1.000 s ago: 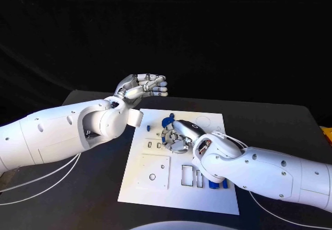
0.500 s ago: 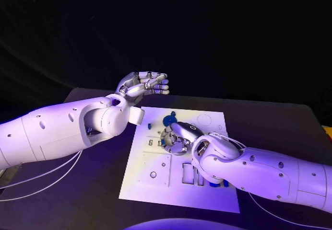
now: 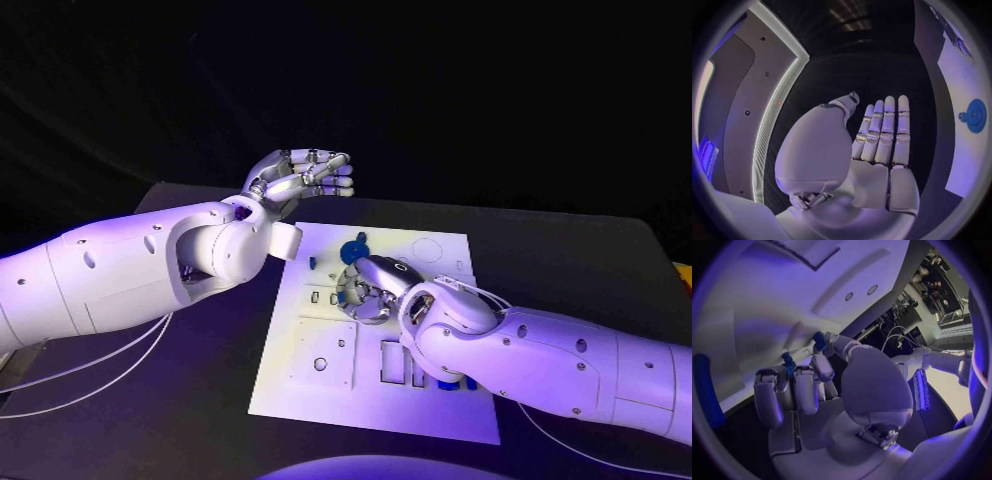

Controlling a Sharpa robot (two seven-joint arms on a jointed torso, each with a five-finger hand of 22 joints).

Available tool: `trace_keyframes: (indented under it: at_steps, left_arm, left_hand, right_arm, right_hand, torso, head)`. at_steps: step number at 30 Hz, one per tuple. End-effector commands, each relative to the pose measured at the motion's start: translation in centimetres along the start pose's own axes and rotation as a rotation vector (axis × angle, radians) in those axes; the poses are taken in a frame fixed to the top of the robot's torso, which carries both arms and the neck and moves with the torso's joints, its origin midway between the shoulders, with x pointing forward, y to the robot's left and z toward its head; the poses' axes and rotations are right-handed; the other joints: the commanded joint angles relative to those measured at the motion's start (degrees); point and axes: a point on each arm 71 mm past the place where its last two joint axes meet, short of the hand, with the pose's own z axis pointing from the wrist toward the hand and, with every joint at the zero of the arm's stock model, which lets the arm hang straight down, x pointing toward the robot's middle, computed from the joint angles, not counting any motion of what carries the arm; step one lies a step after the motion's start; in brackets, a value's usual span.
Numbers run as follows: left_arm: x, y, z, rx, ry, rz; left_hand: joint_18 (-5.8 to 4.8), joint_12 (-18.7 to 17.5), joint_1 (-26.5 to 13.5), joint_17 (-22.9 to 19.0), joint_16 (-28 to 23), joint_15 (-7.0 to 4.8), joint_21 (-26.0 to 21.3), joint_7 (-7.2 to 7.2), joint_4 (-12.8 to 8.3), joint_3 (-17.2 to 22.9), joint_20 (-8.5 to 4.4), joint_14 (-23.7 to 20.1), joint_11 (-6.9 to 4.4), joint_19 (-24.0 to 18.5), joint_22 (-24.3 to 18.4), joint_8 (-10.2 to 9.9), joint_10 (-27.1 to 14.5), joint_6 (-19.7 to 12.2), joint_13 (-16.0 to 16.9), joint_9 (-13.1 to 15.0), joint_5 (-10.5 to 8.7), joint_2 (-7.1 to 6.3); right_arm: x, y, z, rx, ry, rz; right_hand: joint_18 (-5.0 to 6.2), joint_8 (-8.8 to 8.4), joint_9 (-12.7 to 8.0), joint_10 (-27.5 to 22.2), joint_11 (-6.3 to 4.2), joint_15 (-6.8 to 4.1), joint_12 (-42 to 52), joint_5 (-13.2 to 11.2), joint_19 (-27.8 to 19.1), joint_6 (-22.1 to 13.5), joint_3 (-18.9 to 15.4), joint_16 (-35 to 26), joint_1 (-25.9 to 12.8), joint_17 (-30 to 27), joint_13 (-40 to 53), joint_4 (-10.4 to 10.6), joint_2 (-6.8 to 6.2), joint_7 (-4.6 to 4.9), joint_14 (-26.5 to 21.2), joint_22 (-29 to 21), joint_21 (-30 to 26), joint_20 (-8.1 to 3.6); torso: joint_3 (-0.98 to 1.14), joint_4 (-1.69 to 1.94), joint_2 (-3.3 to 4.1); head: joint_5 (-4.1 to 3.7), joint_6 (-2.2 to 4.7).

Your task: Assemble the parts on the task board

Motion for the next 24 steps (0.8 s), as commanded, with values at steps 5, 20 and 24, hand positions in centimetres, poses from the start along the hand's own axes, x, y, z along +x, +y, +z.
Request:
trace_keyframes:
  at_steps: [5,20,24]
  left_arm:
    - [0.28,-0.07,0.06,0.007,0.018,-0.004]
    - [0.25,-0.06,0.06,0.007,0.017,-0.004]
    - [0.22,-0.07,0.05,0.007,0.016,-0.004]
  left_hand:
    - [0.63,-0.28,-0.33,0.10,-0.29,0.23,0.40,0.27,0.05,0.33,0.03,0.13,0.17,-0.43,0.06,-0.31,-0.39,-0.37,-0.07,-0.10,-0.30,-0.18]
    - [0.62,-0.31,-0.36,0.13,-0.31,0.26,0.41,0.31,0.05,0.35,0.04,0.10,0.20,-0.47,0.06,-0.35,-0.46,-0.41,-0.07,-0.11,-0.30,-0.19]
    - [0.62,-0.31,-0.36,0.13,-0.31,0.26,0.41,0.31,0.05,0.35,0.04,0.10,0.20,-0.47,0.06,-0.35,-0.46,-0.41,-0.07,-0.11,-0.30,-0.19]
  right_arm:
    - [0.36,-0.19,0.10,0.017,0.024,-0.036]
    - [0.37,-0.33,0.11,0.020,0.029,-0.047]
    - [0.38,-0.32,0.10,0.016,0.031,-0.048]
  right_hand:
    - [-0.59,0.25,-0.02,-0.03,0.00,-0.28,-0.46,-0.14,4.28,-0.11,-0.43,-0.41,-0.49,1.82,-0.18,0.04,-0.29,0.03,3.21,13.15,-0.29,-0.56]
    - [-0.49,0.00,-0.06,-0.74,0.22,-0.11,-1.11,-0.73,4.02,-0.91,-0.67,-0.67,-0.81,1.43,-0.70,-0.19,-1.42,0.30,3.09,12.86,-0.59,-0.47]
    - [-0.46,-0.13,-0.10,-0.96,0.31,-0.05,-1.32,-0.74,3.95,-1.21,-0.77,-0.74,-0.88,1.34,-0.87,-0.33,-1.91,0.42,3.07,12.79,-0.66,-0.42]
  torso:
    - [0.00,-0.02,-0.05]
    - [-0.04,0.03,0.03]
    - [-0.04,-0.01,0.01]
  head:
    - [-0.16,0.19]
    - [-0.29,-0.03]
    - [-0.30,-0.02]
